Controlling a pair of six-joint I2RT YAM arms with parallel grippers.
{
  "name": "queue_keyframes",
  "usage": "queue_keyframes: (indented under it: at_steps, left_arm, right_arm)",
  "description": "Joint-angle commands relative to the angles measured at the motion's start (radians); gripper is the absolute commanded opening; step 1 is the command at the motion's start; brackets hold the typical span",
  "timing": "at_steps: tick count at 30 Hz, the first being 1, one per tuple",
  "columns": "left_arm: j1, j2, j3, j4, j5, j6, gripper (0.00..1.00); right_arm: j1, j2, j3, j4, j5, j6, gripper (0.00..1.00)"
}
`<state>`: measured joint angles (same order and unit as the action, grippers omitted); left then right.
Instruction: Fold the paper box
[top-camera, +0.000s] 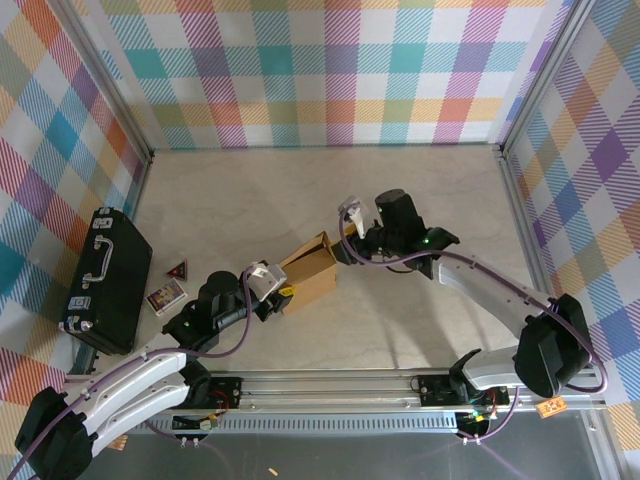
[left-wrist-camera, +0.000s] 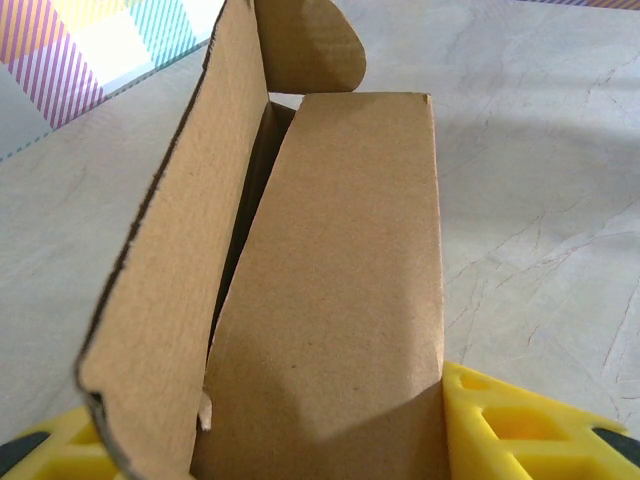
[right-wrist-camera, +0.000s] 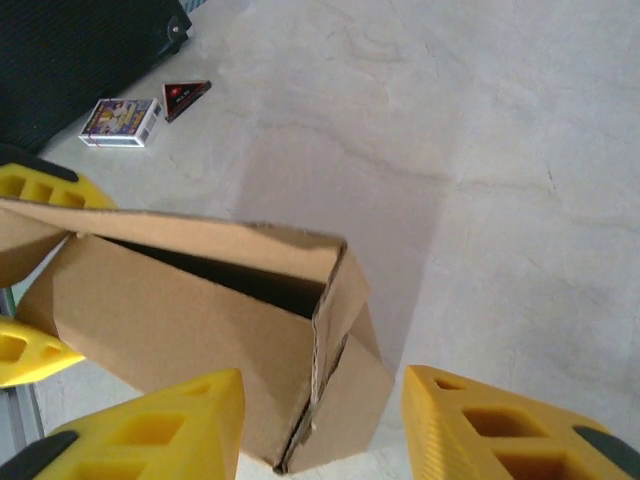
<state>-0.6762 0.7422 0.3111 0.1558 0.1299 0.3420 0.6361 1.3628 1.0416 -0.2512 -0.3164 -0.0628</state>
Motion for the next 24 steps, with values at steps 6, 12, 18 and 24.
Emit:
queue_keyframes:
  at_steps: [6,12,18,24]
  left_arm:
    - [-0.016,-0.003,0.023,-0.059,0.002,0.025,0.38]
    - [-0.019,-0.003,0.023,-0.059,-0.003,0.026,0.38]
    - [-0.020,-0.001,0.023,-0.056,-0.007,0.024,0.38]
    - [-0.020,-0.001,0.020,-0.052,-0.012,0.022,0.38]
  right_arm:
    - [0.002,0.082,0.075,-0.049,-0.042,-0.005,0.32]
    - [0.004,0.086,0.062,-0.046,-0.029,-0.017,0.10]
    - [0.009,0.066,0.028,-0.026,-0.053,-0.020,0.00]
    - [0.031,0.046,-0.023,-0.019,-0.028,-0.012,0.00]
